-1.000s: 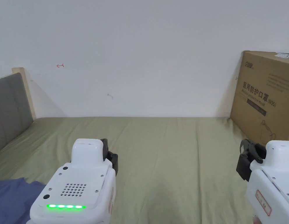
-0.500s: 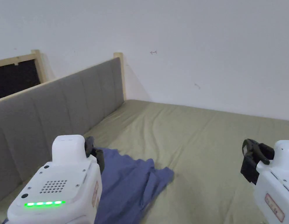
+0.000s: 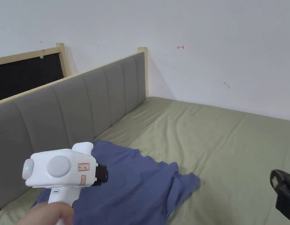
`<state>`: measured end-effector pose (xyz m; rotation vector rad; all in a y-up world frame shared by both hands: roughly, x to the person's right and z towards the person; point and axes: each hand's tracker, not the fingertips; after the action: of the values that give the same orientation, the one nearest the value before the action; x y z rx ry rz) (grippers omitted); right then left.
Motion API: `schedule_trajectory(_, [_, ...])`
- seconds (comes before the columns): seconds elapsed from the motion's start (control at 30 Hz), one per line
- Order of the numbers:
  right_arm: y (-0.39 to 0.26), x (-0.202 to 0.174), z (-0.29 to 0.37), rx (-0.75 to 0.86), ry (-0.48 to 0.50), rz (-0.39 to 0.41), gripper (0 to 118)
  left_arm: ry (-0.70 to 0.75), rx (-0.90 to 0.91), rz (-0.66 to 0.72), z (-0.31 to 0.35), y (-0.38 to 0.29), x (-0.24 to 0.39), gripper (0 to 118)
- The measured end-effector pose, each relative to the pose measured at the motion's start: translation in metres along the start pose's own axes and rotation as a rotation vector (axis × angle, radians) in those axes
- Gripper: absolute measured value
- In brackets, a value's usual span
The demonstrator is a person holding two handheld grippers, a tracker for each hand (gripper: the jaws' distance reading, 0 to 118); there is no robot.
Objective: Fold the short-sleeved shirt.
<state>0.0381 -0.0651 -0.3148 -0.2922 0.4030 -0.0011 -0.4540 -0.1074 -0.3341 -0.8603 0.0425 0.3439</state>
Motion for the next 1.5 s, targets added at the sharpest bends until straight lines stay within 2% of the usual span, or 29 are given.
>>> schedule_trajectory(0.03, [-0.003,0.006,-0.002,-0.017,-0.013,-0.002,0,-0.013,-0.044,0.009,-0.021,-0.001,-0.001,24])
schedule_trajectory(0.07, [-0.007,0.012,-0.002,-0.031,-0.021,-0.006,0,0.033,-0.054,0.021,-0.038,0.002,-0.006,87])
schedule_trajectory(0.1, [-0.011,0.018,-0.004,-0.05,-0.032,-0.012,0,0.055,-0.096,0.039,-0.058,0.005,-0.012,118])
schedule_trajectory(0.17, [-0.017,0.027,-0.008,-0.08,-0.057,-0.021,0,0.061,-0.214,0.045,-0.09,-0.004,-0.026,113])
schedule_trajectory(0.2, [-0.021,0.031,-0.008,-0.097,-0.069,-0.028,0,0.041,-0.143,0.027,-0.109,0.001,-0.028,113])
schedule_trajectory(0.23, [-0.023,0.034,-0.009,-0.106,-0.074,-0.032,0,0.061,-0.205,0.026,-0.123,-0.002,-0.029,113])
schedule_trajectory(0.4, [-0.038,0.043,-0.018,-0.191,-0.099,-0.002,0,0.234,-0.285,-0.004,-0.223,-0.014,-0.065,113])
schedule_trajectory(0.47, [-0.044,0.043,-0.022,-0.215,-0.097,0.008,0,0.214,-0.286,-0.065,-0.207,-0.027,-0.039,118])
schedule_trajectory(0.53, [-0.047,0.041,-0.026,-0.227,-0.091,0.008,0,0.302,-0.242,-0.135,-0.209,-0.026,-0.027,118])
schedule_trajectory(0.6, [-0.049,0.039,-0.029,-0.234,-0.075,-0.006,0,0.299,-0.263,-0.114,-0.166,-0.028,-0.004,118])
schedule_trajectory(0.63, [-0.05,0.038,-0.03,-0.237,-0.065,-0.016,0,0.355,-0.259,-0.154,-0.149,-0.025,-0.003,114])
schedule_trajectory(0.67, [-0.05,0.037,-0.031,-0.238,-0.057,-0.023,0,0.317,-0.214,-0.18,-0.135,-0.025,0.001,92])
schedule_trajectory(0.7, [-0.05,0.036,-0.031,-0.24,-0.048,-0.03,0,0.333,-0.143,-0.219,-0.153,-0.023,-0.02,58])
schedule_trajectory(0.73, [-0.05,0.035,-0.031,-0.239,-0.042,-0.033,0,0.356,-0.078,-0.248,-0.139,-0.024,-0.018,8])
schedule_trajectory(0.77, [-0.049,0.033,-0.029,-0.237,-0.038,-0.035,0,0.368,-0.052,-0.259,-0.129,-0.024,-0.018,0])
schedule_trajectory(0.8, [-0.048,0.033,-0.027,-0.233,-0.034,-0.037,0,0.297,-0.069,-0.18,-0.119,-0.03,-0.017,0])
schedule_trajectory(0.87, [-0.045,0.031,-0.02,-0.221,-0.024,-0.034,0,0.19,-0.037,-0.131,-0.116,-0.03,-0.035,0])
schedule_trajectory(0.97, [-0.039,0.033,-0.008,-0.202,-0.02,-0.016,0,0.252,0.11,-0.178,-0.061,-0.011,-0.025,0])
schedule_trajectory(1.03, [-0.033,0.036,0.003,-0.178,-0.026,-0.018,0,0.216,0.205,-0.175,-0.026,0.008,-0.012,0])
schedule_trajectory(1.07, [-0.031,0.039,0.01,-0.161,-0.028,-0.027,0,0.229,0.262,-0.217,-0.009,0.018,-0.002,0])
schedule_trajectory(1.2, [-0.019,0.054,0.038,-0.085,-0.052,-0.062,0,0.12,0.476,-0.415,0.075,0.05,0.07,0])
schedule_trajectory(1.23, [-0.016,0.058,0.046,-0.069,-0.062,-0.066,0,0.078,0.518,-0.446,0.105,0.049,0.112,0])
schedule_trajectory(1.33, [-0.006,0.074,0.071,-0.02,-0.1,-0.079,0,-0.116,0.575,-0.472,0.152,0.058,0.185,0])
schedule_trajectory(1.5, [0.009,0.106,0.127,0.081,-0.165,-0.122,0,-0.437,0.549,-0.484,0.185,0.055,0.291,0])
